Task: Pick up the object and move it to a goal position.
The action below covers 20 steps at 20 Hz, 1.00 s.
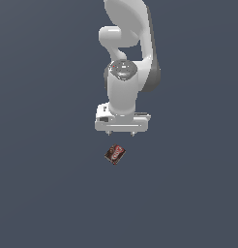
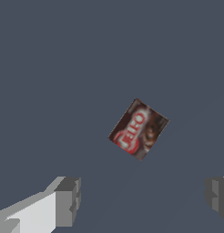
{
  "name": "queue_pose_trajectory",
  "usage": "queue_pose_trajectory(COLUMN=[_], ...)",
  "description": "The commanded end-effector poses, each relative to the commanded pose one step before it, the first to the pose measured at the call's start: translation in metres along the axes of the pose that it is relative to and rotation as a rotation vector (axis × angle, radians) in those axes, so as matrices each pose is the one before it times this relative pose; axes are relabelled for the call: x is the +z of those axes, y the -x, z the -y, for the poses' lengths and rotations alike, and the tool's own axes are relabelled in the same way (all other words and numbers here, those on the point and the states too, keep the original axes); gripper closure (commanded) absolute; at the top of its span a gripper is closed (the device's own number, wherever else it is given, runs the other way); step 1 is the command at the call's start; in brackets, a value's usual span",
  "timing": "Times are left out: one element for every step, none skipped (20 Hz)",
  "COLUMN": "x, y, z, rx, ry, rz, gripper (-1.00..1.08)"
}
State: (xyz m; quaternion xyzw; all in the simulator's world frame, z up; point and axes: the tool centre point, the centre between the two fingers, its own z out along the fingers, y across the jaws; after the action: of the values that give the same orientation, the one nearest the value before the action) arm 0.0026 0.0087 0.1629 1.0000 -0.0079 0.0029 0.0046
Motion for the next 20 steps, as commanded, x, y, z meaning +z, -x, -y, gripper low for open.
queue_pose_trajectory(x=[0.00687,0.00322,0.00348,0.00374,0.004,0.00427,0.00453,0.0048,0.00501,0.00503,0.00501,0.00479,0.00455,0.00429,0.00404,0.00379,0.00353,0.00327,0.00301,0.00275], y=[-0.00218,-0.00111,-0.00119,-0.00127,-0.00135,-0.00143,-0.00151,-0.00159,-0.00164,-0.00164,-0.00163,-0.00155,-0.00147,-0.00138,-0.0013,-0.00121,-0.00113,-0.00105,-0.00097,-0.00088], z=[-0.00157,-0.0007,-0.00076,-0.00081,-0.00086,-0.0009,-0.00096,-0.001,-0.00104,-0.00103,-0.00102,-0.00096,-0.00091,-0.00085,-0.0008,-0.00074,-0.00068,-0.00063,-0.00058,-0.00052], rx=[0.04365,0.02095,0.02257,0.02419,0.0258,0.02741,0.02904,0.03066,0.03184,0.03188,0.03164,0.03017,0.02852,0.02687,0.02522,0.02357,0.02192,0.02028,0.01865,0.01701], ry=[-0.00265,-0.00118,-0.00117,-0.00115,-0.00111,-0.00105,-0.00096,-0.00086,-0.00072,-0.00055,-0.00038,-0.00022,-0.00008,0.00004,0.00013,0.0002,0.00025,0.00029,0.00031,0.00032], rz=[0.00129,0.00044,0.00047,0.0005,0.00053,0.00055,0.00056,0.00056,0.00053,0.00047,0.0004,0.00032,0.00023,0.00015,0.00008,0.00001,-0.00004,-0.00009,-0.00013,-0.00015], gripper=[-0.92,-0.92,-0.92,-0.92,-0.92,-0.92,-0.92,-0.92,-0.92,-0.92,-0.92,-0.92,-0.92,-0.92,-0.92,-0.92,-0.92,-0.92,-0.92,-0.92])
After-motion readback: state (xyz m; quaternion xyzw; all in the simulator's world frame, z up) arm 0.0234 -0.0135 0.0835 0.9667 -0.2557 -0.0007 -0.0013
